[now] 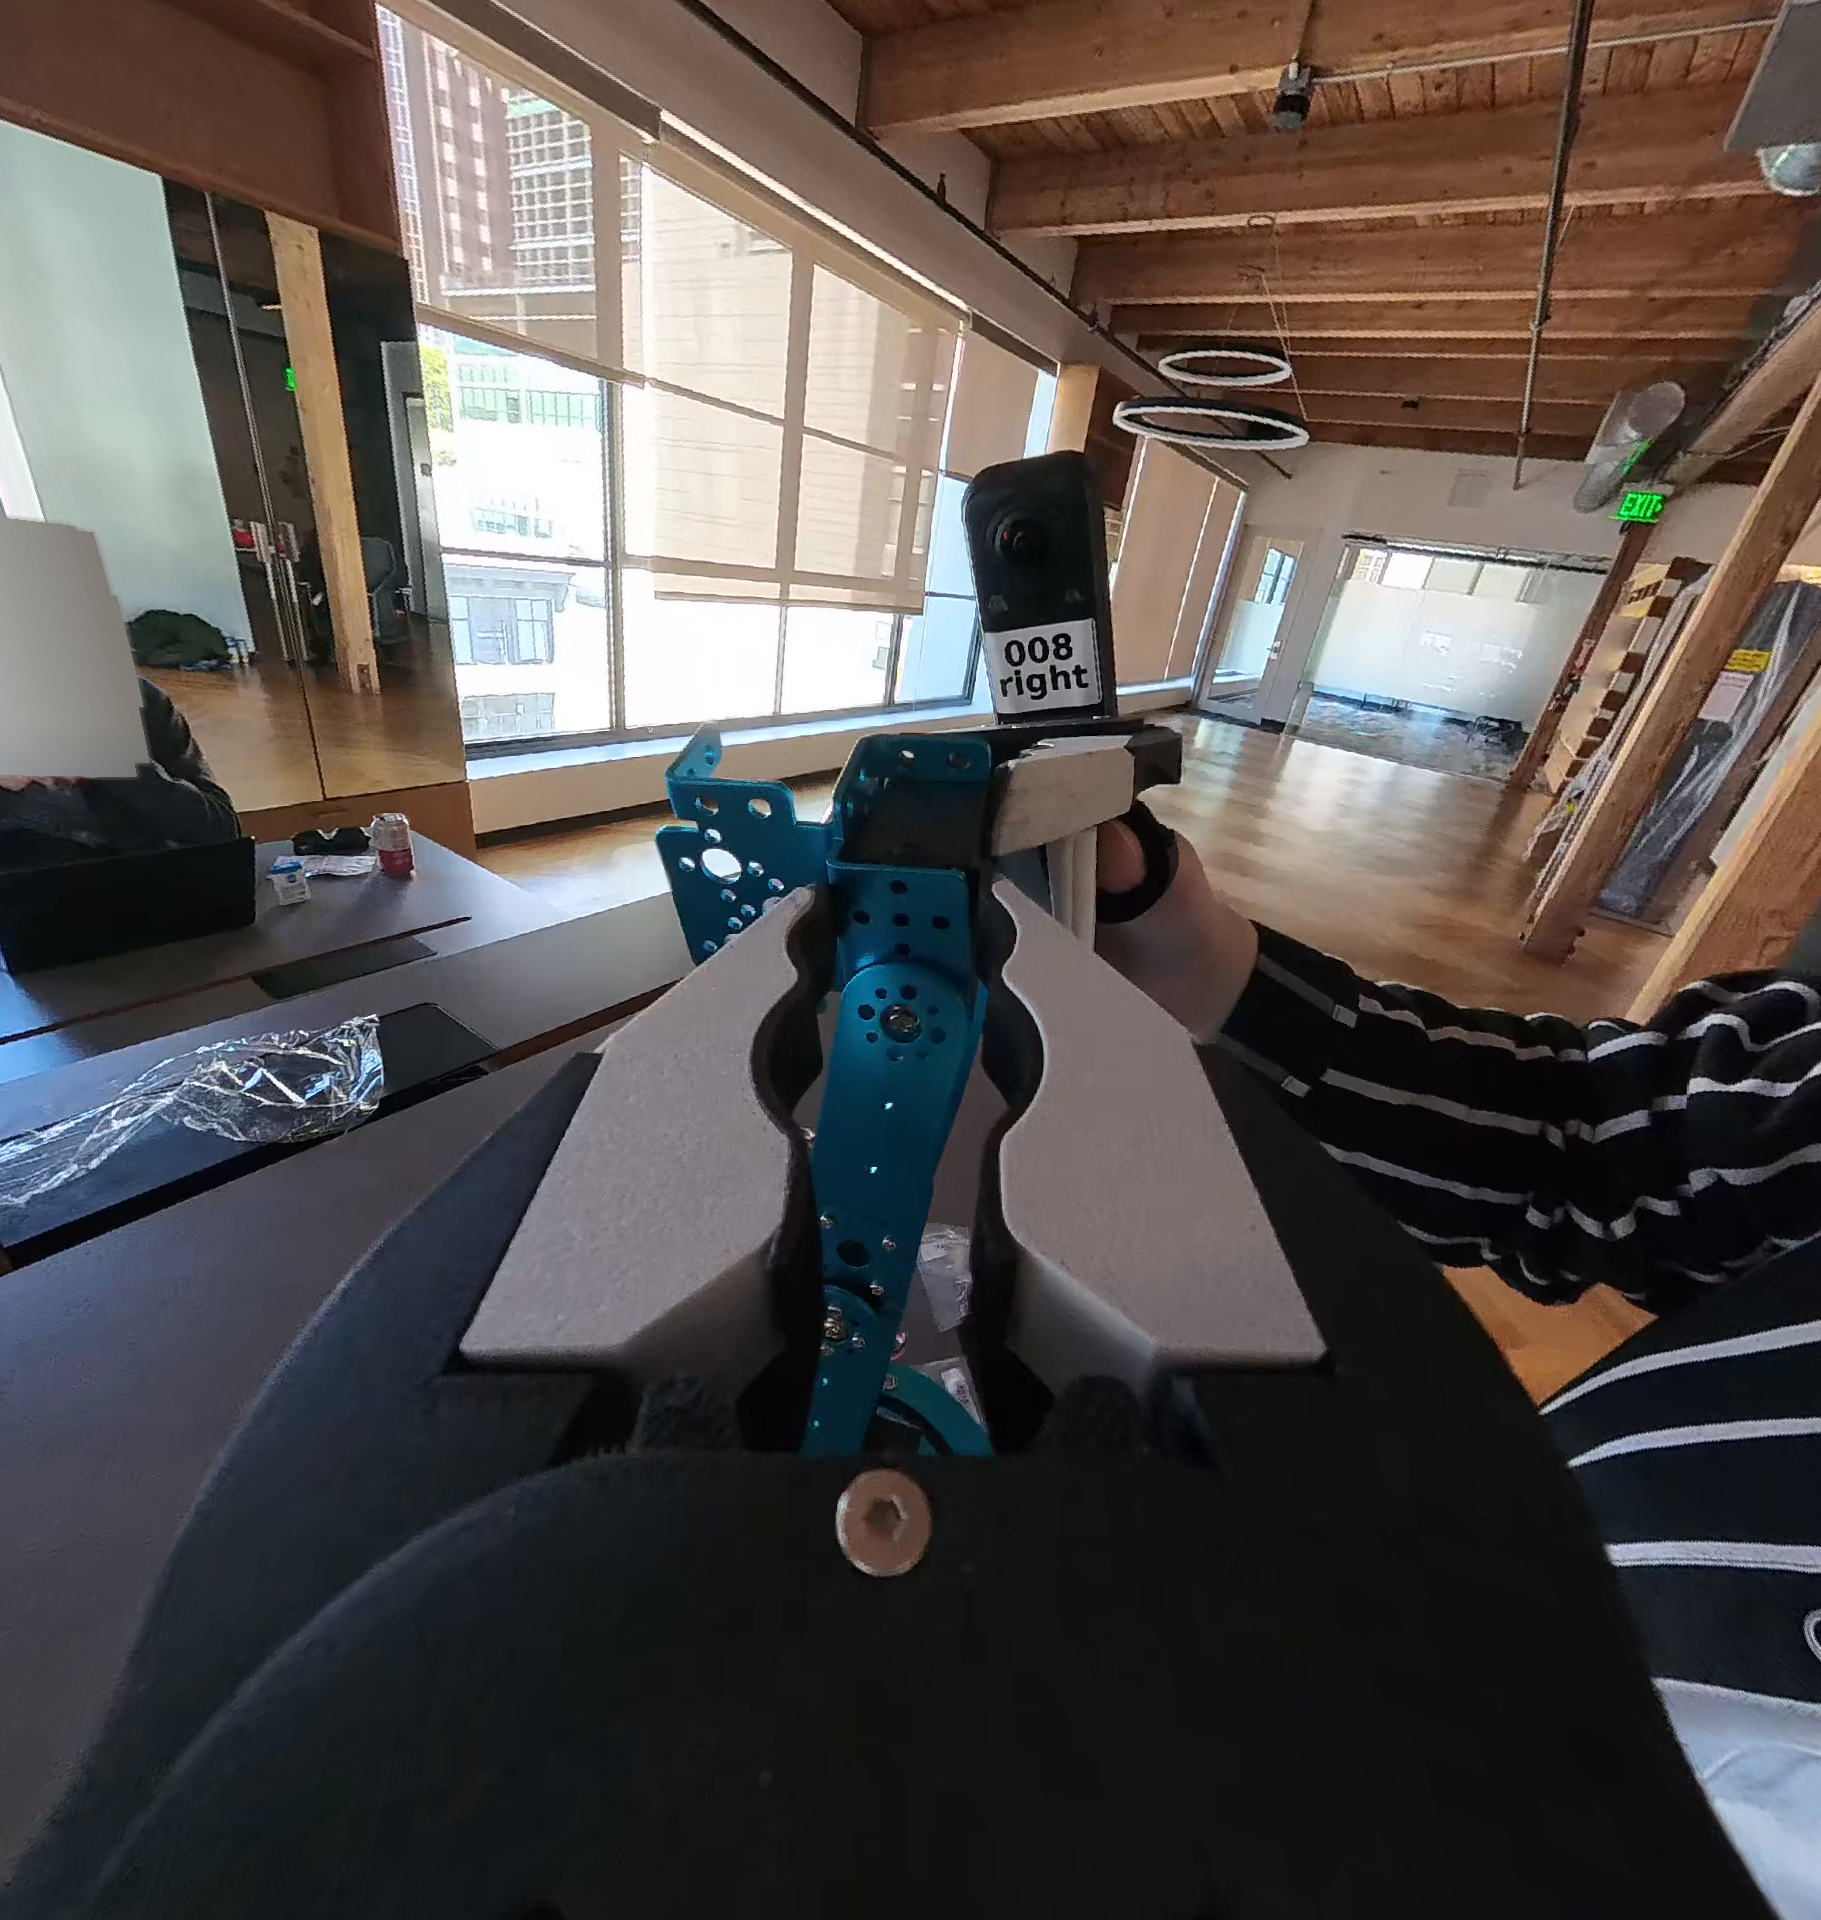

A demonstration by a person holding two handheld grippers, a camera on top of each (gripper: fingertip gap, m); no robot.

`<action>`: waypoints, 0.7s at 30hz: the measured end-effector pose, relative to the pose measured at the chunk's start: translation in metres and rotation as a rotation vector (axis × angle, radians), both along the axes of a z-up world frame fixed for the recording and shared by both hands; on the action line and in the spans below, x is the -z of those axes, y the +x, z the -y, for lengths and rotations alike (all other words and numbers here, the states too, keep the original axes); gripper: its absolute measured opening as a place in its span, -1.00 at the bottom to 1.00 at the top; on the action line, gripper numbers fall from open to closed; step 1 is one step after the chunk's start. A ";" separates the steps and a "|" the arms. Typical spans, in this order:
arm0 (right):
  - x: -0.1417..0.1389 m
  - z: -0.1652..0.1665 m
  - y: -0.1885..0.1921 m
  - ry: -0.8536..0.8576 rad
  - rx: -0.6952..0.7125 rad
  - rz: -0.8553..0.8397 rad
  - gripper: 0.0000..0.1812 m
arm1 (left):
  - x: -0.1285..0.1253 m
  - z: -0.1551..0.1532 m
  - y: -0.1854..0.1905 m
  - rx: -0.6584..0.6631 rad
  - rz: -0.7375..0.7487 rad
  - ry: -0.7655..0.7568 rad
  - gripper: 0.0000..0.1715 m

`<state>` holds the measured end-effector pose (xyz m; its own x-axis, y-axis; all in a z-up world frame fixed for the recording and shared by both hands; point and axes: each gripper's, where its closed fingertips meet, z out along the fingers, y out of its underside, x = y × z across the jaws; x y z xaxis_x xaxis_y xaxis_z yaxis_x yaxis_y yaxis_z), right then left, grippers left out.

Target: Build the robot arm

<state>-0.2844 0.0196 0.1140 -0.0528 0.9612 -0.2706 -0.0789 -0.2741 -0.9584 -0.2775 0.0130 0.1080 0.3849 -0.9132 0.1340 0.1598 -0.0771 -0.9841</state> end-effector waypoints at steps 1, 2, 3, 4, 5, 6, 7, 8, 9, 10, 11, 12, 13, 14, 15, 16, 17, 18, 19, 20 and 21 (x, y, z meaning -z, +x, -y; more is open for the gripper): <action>0.000 0.000 0.000 -0.001 -0.001 0.000 -0.69 | 0.000 0.000 0.000 -0.002 0.004 -0.002 -0.72; 0.000 0.000 0.000 -0.004 -0.003 -0.001 -0.69 | 0.000 0.000 0.000 -0.006 0.003 0.001 -0.72; 0.000 0.000 0.000 -0.009 -0.002 -0.001 -0.69 | 0.000 0.000 0.000 -0.012 -0.003 0.006 -0.72; 0.000 0.000 0.000 -0.010 0.001 -0.003 -0.69 | 0.000 0.000 0.000 -0.017 -0.013 0.013 -0.72; 0.001 0.000 0.001 -0.006 0.009 -0.002 -0.68 | 0.000 0.000 0.000 -0.021 -0.024 0.019 -0.72; 0.001 -0.001 0.002 0.002 0.020 0.001 -0.68 | 0.000 -0.001 0.000 -0.027 -0.034 0.025 -0.72; 0.002 -0.002 0.004 0.013 0.039 0.005 -0.66 | 0.000 0.000 -0.001 -0.030 -0.040 0.031 -0.72; 0.003 -0.004 0.007 0.035 0.069 0.012 -0.62 | 0.000 0.000 -0.001 -0.028 -0.042 0.031 -0.72; 0.003 -0.006 0.011 0.067 0.112 0.013 -0.58 | 0.000 0.000 0.000 -0.024 -0.042 0.029 -0.72; 0.000 -0.007 0.017 0.112 0.160 0.004 -0.57 | 0.000 0.001 0.000 -0.021 -0.042 0.029 -0.72; -0.004 -0.007 0.023 0.169 0.208 -0.010 -0.57 | 0.000 0.001 -0.001 -0.018 -0.042 0.029 -0.72; -0.008 -0.005 0.030 0.231 0.253 -0.021 -0.56 | 0.000 0.001 -0.001 -0.014 -0.042 0.027 -0.72; -0.011 -0.002 0.036 0.296 0.301 -0.022 -0.57 | 0.000 0.001 -0.001 -0.009 -0.044 0.024 -0.72; -0.011 0.000 0.040 0.367 0.349 -0.007 -0.56 | 0.000 0.001 0.000 -0.006 -0.050 0.024 -0.72; -0.010 0.003 0.043 0.442 0.399 0.019 -0.56 | 0.000 0.000 0.000 -0.003 -0.060 0.026 -0.73; -0.008 0.006 0.044 0.515 0.441 0.052 -0.55 | 0.001 0.000 0.000 -0.002 -0.069 0.028 -0.73; -0.005 0.008 0.043 0.581 0.481 0.088 -0.56 | 0.001 0.000 0.000 0.000 -0.077 0.028 -0.73; -0.001 0.010 0.042 0.633 0.520 0.127 -0.57 | 0.001 0.000 -0.001 0.003 -0.082 0.029 -0.73; 0.002 0.009 0.040 0.659 0.563 0.164 -0.56 | 0.001 0.001 -0.001 0.006 -0.084 0.029 -0.73; 0.005 0.008 0.036 0.665 0.591 0.197 -0.56 | 0.001 0.001 -0.001 0.008 -0.083 0.028 -0.73; 0.010 0.009 0.031 0.664 0.600 0.224 -0.56 | 0.001 0.001 -0.001 0.009 -0.079 0.026 -0.73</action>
<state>-0.2532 0.0103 0.1043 0.4916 0.7721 0.4028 0.1767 0.3645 -0.9143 -0.2780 0.0121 0.1068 0.3850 -0.9195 0.0795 0.0805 -0.0524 -0.9954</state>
